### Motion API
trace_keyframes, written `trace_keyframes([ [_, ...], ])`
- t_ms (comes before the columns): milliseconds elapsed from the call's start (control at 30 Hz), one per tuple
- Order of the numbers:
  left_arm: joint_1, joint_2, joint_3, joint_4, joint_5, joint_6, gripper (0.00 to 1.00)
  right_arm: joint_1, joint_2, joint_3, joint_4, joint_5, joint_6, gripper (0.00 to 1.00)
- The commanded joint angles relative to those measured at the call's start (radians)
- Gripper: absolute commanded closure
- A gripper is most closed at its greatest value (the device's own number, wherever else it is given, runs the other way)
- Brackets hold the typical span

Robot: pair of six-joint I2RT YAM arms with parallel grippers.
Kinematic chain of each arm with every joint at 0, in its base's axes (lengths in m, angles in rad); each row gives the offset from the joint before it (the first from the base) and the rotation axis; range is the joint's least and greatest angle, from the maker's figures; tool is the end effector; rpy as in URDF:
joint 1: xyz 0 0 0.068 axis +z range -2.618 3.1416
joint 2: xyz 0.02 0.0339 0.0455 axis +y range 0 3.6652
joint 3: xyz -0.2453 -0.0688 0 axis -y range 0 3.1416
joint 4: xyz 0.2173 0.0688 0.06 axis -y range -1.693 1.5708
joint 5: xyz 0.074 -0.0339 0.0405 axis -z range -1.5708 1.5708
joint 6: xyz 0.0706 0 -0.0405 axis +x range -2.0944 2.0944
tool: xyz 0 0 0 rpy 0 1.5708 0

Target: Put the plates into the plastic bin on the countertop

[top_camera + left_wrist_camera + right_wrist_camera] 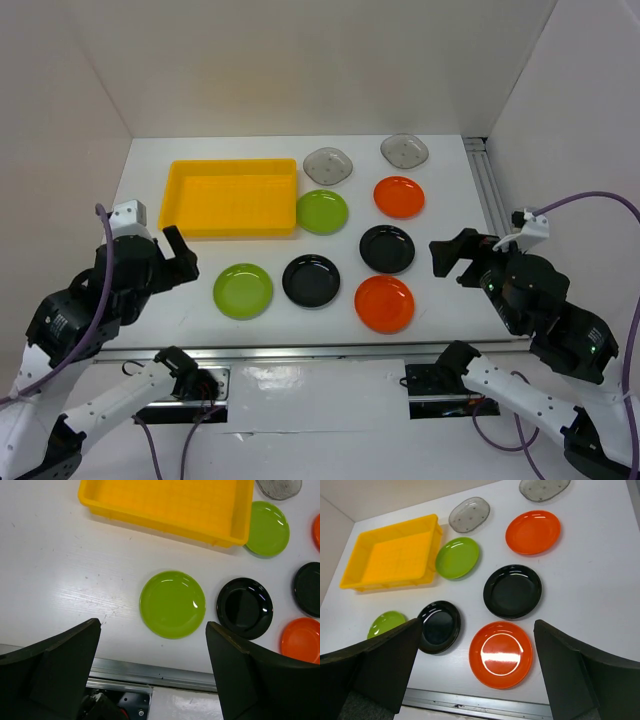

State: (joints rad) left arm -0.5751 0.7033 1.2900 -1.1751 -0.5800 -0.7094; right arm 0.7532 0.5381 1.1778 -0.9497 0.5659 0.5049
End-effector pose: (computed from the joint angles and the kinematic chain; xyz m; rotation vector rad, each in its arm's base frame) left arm 0.0977 -0.0172 0.3686 -0.4600 2.0056 -0.1655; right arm 0.0807 0.0238 0.3763 0.1565 1.8389 0.3507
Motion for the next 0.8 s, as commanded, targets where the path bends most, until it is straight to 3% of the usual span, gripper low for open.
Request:
trace_keyframes([
  [0, -0.005, 0.013, -0.044, 0.064, -0.02, 0.023, 0.0, 0.006, -0.009, 0.009, 0.035, 0.025, -0.003, 0.0],
  [167, -0.005, 0.096, -0.054, 0.106, -0.007, 0.022, 0.0, 0.006, -0.041, -0.01, 0.09, -0.012, -0.034, 0.0],
  [400, 0.087, 0.318, -0.159, 0.259, 0.236, -0.021, 0.0, 0.006, -0.041, -0.159, 0.305, -0.168, -0.043, 0.0],
  [633, 0.222, 0.288, -0.447, 0.498, 0.396, -0.222, 0.0, 0.006, 0.065, -0.308, 0.575, -0.438, -0.034, 0.0],
  [767, 0.267, 0.278, -0.544, 0.566, 0.405, -0.294, 0.0, 0.006, 0.118, -0.308, 0.604, -0.48, -0.055, 0.0],
])
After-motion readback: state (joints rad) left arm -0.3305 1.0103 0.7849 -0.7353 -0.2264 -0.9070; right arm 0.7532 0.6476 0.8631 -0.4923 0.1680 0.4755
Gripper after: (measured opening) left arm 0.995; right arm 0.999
